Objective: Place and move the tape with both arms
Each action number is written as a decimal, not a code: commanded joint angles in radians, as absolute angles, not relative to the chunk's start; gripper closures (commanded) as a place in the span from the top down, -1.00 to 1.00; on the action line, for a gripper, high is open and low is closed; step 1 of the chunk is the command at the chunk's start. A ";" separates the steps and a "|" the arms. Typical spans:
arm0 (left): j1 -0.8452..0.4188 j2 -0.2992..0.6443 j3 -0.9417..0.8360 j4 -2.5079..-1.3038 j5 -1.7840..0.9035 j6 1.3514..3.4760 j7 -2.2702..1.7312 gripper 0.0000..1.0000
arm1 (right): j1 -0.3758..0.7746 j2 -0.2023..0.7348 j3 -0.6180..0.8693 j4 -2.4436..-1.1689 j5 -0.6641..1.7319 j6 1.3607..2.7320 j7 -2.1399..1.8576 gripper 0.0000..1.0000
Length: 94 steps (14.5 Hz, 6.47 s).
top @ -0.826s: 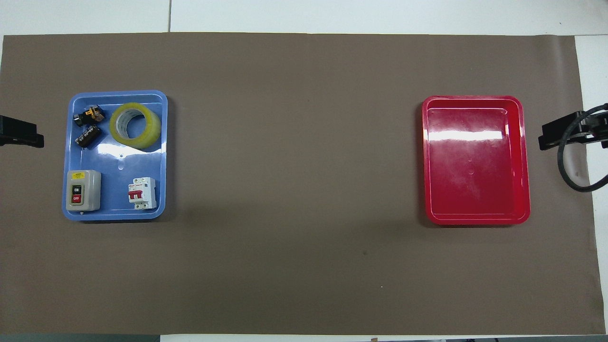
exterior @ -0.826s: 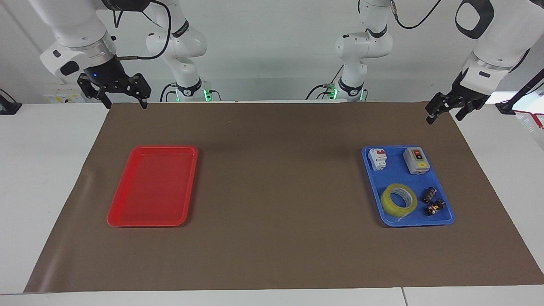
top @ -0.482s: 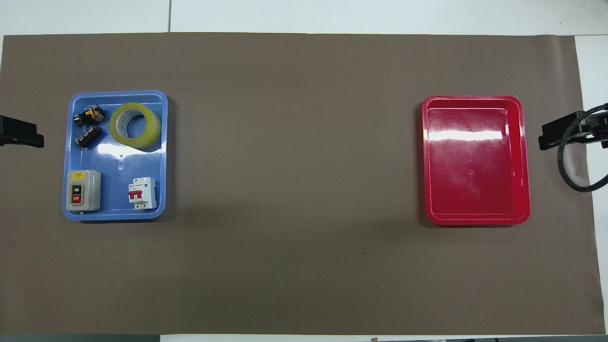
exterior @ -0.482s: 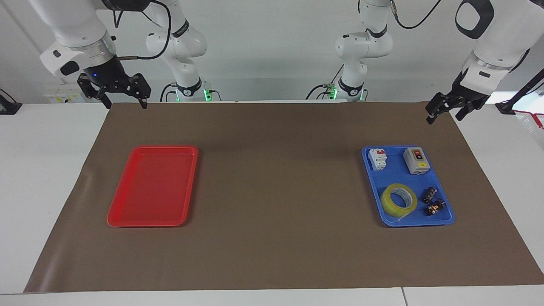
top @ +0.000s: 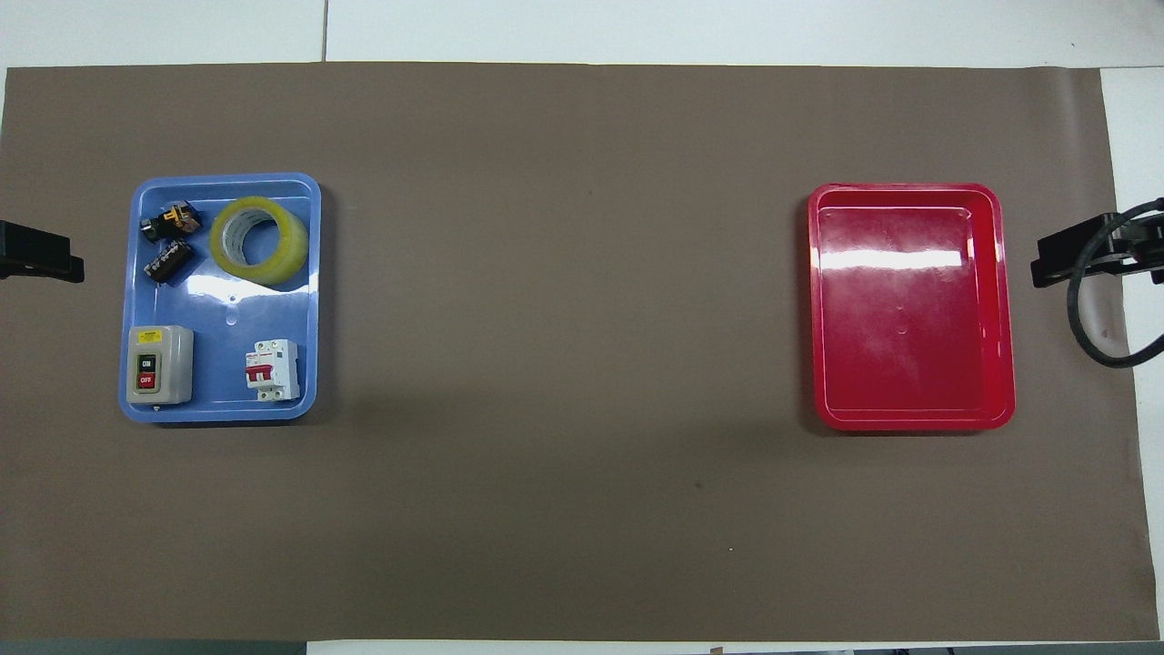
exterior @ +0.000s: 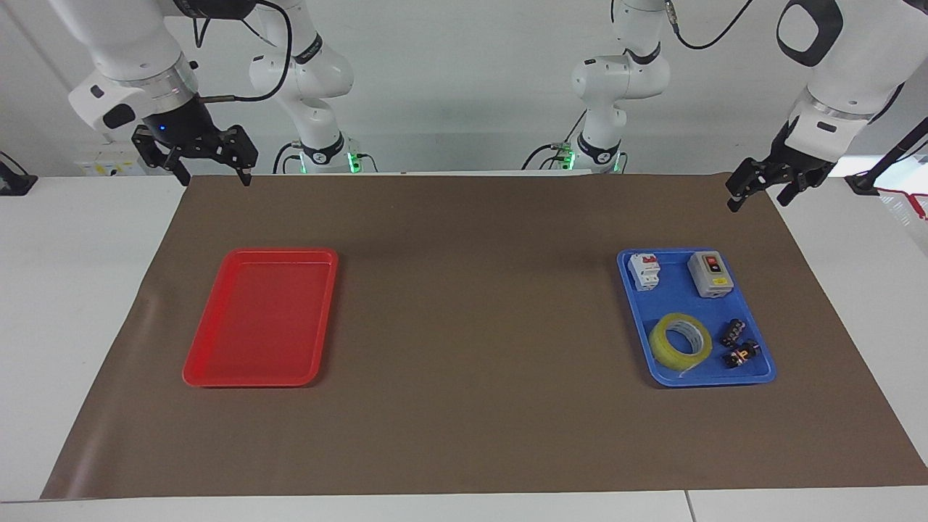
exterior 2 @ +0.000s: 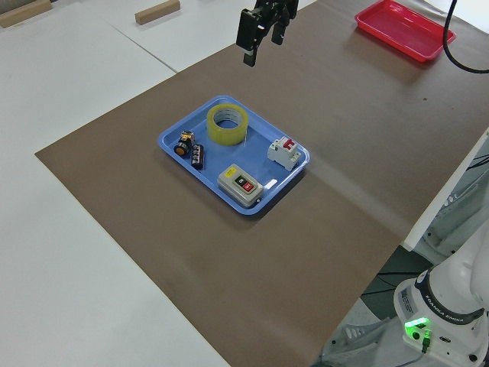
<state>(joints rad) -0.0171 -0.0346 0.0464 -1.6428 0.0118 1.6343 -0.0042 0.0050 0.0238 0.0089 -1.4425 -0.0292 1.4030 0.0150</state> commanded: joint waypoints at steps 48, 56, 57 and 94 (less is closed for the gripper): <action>-0.466 0.311 0.041 -1.766 0.072 2.164 -0.578 -1.00 | -0.014 0.023 0.020 -1.445 -0.021 1.416 -0.008 1.00; -0.724 0.405 0.038 -1.759 0.156 2.232 -0.854 -1.00 | -0.012 0.023 0.021 -1.445 -0.021 1.416 -0.008 1.00; -0.739 0.406 0.038 -1.769 0.156 2.244 -0.853 -1.00 | -0.012 0.023 0.020 -1.445 -0.021 1.416 -0.008 1.00; 0.015 0.049 0.054 -1.496 -0.008 1.546 0.031 1.00 | 0.455 0.231 0.034 -1.738 -0.017 2.057 0.408 1.00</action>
